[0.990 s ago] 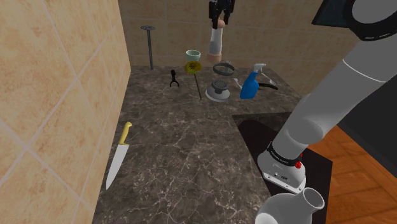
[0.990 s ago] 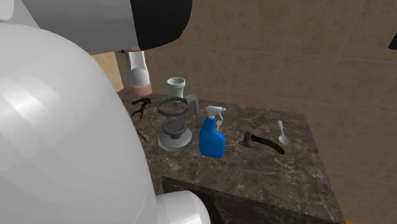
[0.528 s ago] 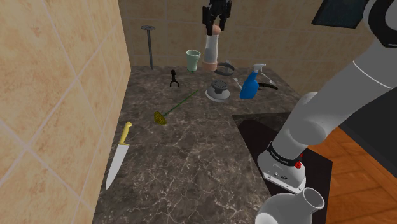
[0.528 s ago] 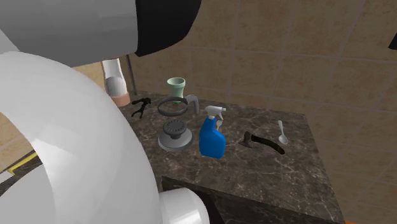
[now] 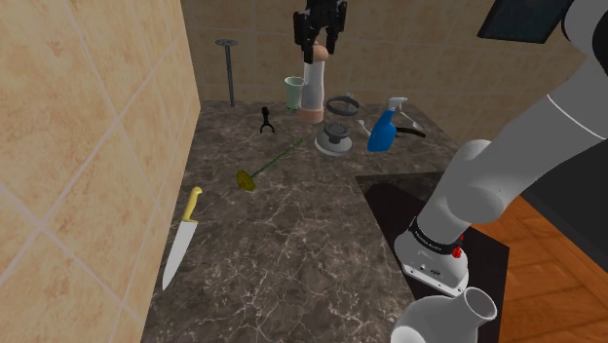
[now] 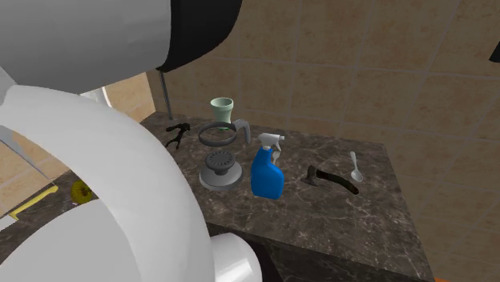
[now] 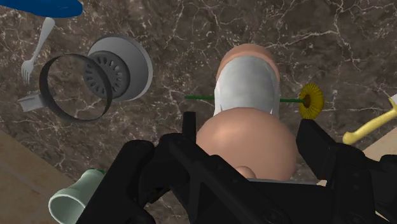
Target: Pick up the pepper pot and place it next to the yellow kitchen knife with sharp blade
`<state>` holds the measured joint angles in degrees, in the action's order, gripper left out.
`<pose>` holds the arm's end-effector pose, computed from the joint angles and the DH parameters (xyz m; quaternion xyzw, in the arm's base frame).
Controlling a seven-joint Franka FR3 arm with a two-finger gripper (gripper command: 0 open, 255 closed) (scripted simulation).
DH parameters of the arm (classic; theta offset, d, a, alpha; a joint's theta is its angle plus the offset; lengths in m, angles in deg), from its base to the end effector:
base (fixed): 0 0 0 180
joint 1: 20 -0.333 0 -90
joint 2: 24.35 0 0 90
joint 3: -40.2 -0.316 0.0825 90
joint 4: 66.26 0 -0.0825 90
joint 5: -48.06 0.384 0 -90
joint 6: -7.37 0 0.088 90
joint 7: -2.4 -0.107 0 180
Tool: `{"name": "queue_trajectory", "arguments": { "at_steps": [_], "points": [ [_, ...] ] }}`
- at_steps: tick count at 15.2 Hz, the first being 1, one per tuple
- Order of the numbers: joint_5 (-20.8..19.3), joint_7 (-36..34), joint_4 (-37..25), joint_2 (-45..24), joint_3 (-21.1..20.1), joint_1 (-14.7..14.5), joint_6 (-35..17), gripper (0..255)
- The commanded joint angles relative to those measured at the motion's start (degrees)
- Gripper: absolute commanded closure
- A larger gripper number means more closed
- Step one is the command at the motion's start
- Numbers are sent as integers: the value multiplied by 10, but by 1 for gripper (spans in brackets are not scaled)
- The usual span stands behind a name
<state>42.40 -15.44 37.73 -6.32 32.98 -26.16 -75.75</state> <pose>0.4296 0.1005 0.6569 0.9962 -0.0470 -0.0066 0.0730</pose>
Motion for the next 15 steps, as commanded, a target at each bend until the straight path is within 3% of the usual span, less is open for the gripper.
{"name": "queue_trajectory", "arguments": {
  "at_steps": [1,15],
  "points": [
    [9,-31,4,7,-20,-11,7,255],
    [50,-241,-66,-46,-163,-77,40,255]
  ]
}}
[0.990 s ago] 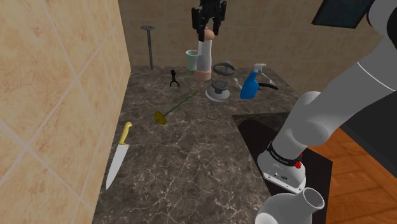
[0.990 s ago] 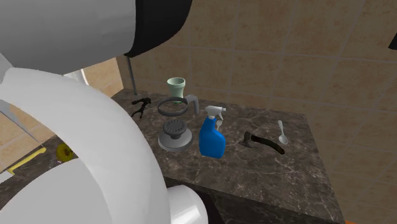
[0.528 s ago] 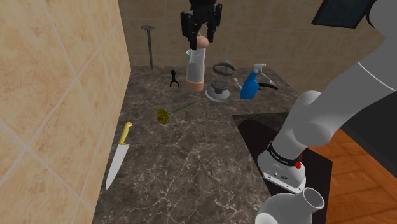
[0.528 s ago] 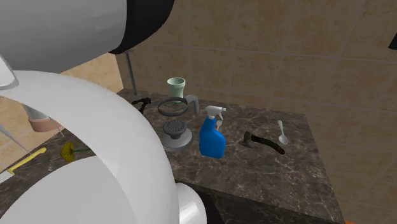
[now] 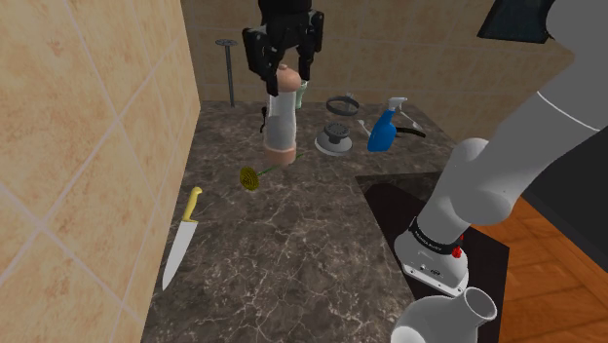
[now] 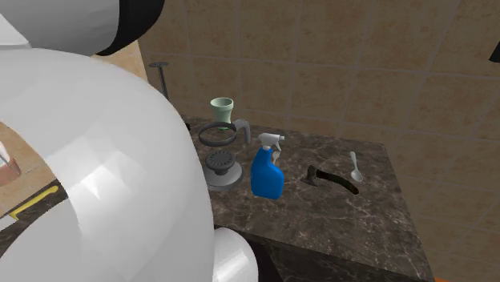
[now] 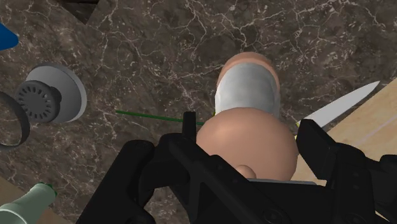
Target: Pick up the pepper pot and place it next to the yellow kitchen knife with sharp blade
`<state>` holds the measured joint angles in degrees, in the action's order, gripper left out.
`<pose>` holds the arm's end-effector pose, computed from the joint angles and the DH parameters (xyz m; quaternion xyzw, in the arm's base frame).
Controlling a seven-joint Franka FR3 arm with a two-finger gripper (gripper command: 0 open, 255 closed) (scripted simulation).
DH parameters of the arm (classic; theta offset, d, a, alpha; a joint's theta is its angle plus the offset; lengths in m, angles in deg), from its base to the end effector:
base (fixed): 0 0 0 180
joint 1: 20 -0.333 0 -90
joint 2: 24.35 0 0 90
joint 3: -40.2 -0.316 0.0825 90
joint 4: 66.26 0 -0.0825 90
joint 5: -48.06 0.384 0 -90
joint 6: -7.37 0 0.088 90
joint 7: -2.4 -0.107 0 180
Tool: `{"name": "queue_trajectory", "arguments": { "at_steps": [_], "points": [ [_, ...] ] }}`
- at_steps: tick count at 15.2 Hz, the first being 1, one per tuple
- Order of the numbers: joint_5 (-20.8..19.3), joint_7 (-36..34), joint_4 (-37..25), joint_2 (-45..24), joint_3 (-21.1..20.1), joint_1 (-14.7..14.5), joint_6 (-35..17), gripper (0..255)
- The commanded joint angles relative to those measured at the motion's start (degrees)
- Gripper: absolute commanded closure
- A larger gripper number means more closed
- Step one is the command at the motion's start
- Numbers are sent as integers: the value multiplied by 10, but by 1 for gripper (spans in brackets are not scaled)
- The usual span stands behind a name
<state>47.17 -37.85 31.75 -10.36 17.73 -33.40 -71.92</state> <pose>0.3607 0.2897 0.6583 0.9962 -0.0467 -0.0066 0.0733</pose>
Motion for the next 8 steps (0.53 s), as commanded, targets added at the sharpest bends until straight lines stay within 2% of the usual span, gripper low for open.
{"name": "queue_trajectory", "arguments": {
  "at_steps": [1,8],
  "points": [
    [2,-33,-16,-15,-21,-10,4,255],
    [-16,-155,-109,-104,-98,-52,25,255]
  ]
}}
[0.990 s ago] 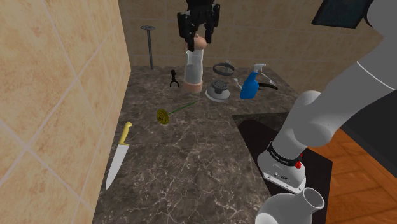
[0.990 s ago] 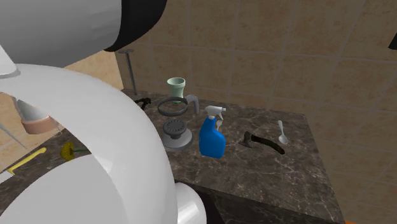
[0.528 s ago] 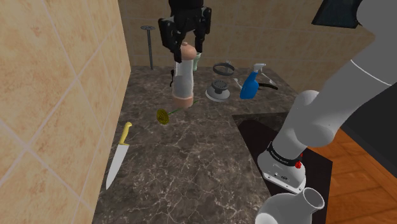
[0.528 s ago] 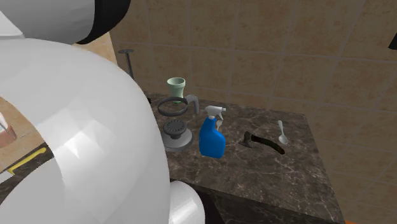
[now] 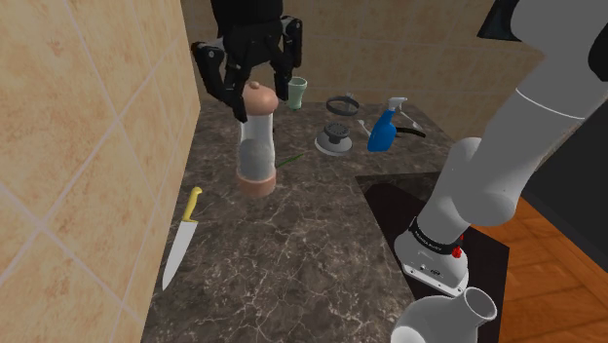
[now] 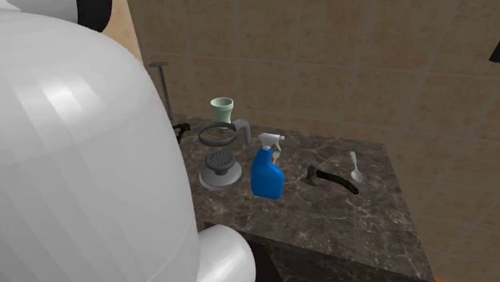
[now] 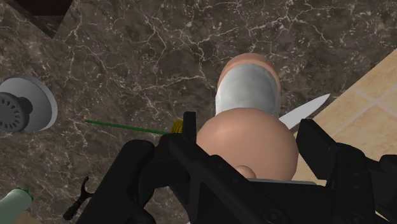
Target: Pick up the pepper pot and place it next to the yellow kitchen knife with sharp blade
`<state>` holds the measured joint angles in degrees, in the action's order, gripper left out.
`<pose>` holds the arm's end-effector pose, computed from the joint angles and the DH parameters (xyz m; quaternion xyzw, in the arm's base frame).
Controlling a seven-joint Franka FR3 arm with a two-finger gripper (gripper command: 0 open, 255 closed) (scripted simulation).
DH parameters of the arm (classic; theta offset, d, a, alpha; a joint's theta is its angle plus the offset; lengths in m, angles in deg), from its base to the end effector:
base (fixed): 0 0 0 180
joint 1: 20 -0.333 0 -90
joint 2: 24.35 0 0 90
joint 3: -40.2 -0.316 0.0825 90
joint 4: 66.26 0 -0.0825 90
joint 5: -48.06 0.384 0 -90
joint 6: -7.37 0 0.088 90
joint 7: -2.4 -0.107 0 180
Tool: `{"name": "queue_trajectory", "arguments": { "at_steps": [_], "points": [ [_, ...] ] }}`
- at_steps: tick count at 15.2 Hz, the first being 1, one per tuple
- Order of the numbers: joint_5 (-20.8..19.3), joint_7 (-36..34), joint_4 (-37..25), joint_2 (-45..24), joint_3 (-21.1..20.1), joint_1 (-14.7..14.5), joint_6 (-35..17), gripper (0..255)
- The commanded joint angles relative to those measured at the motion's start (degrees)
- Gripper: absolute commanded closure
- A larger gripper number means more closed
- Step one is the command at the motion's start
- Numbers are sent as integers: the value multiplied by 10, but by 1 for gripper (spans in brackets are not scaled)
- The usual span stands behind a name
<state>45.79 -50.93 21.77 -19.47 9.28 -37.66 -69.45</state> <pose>0.3286 0.3854 0.6605 0.9962 -0.0468 -0.0065 0.0735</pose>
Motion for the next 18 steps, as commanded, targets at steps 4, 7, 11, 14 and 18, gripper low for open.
{"name": "queue_trajectory", "arguments": {
  "at_steps": [4,7,11,14,18],
  "points": [
    [-8,-49,-11,-29,-27,-21,-11,255],
    [-3,-47,23,-19,-24,-19,-37,255],
    [3,-44,65,-9,-22,-18,-70,255],
    [6,-43,94,-2,-21,-17,-95,255],
    [9,-43,131,3,-20,-17,-126,255]
  ]
}}
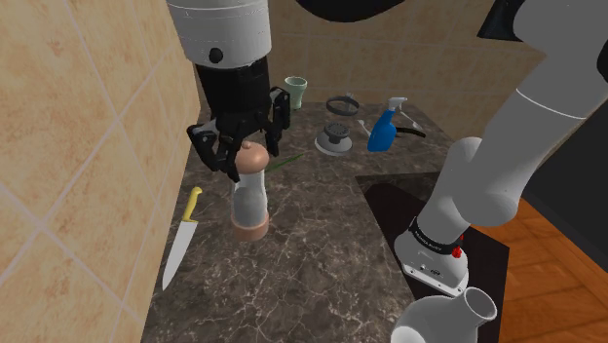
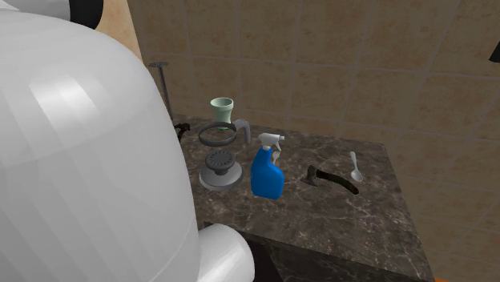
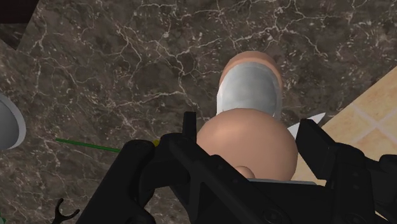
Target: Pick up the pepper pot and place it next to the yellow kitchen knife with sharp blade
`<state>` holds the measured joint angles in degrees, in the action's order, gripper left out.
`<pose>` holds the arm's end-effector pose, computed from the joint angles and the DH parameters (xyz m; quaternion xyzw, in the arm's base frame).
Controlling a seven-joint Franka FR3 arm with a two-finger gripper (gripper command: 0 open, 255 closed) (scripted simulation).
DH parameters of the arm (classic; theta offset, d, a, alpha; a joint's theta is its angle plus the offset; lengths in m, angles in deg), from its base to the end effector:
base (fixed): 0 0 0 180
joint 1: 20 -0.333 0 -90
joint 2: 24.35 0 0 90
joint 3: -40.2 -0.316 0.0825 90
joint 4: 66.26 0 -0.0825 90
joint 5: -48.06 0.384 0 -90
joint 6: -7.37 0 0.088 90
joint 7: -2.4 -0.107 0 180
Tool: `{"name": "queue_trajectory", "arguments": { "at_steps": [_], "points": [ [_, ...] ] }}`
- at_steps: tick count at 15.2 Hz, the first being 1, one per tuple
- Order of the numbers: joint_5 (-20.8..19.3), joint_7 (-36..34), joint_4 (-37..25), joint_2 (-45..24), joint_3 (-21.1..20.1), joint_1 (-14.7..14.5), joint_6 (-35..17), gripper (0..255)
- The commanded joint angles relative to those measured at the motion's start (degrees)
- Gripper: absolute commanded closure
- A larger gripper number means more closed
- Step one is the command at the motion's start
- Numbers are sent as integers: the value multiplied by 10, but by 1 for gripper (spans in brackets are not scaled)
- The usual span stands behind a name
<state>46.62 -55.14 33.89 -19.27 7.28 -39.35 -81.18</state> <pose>0.3135 0.4185 0.5795 0.9961 -0.0478 -0.0069 0.0733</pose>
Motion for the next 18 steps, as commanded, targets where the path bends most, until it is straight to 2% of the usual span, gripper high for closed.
{"name": "queue_trajectory", "arguments": {
  "at_steps": [1,18],
  "points": [
    [1,-1,18,2,0,0,-17,255],
    [-2,-11,143,-5,-4,-2,-147,255]
  ]
}}
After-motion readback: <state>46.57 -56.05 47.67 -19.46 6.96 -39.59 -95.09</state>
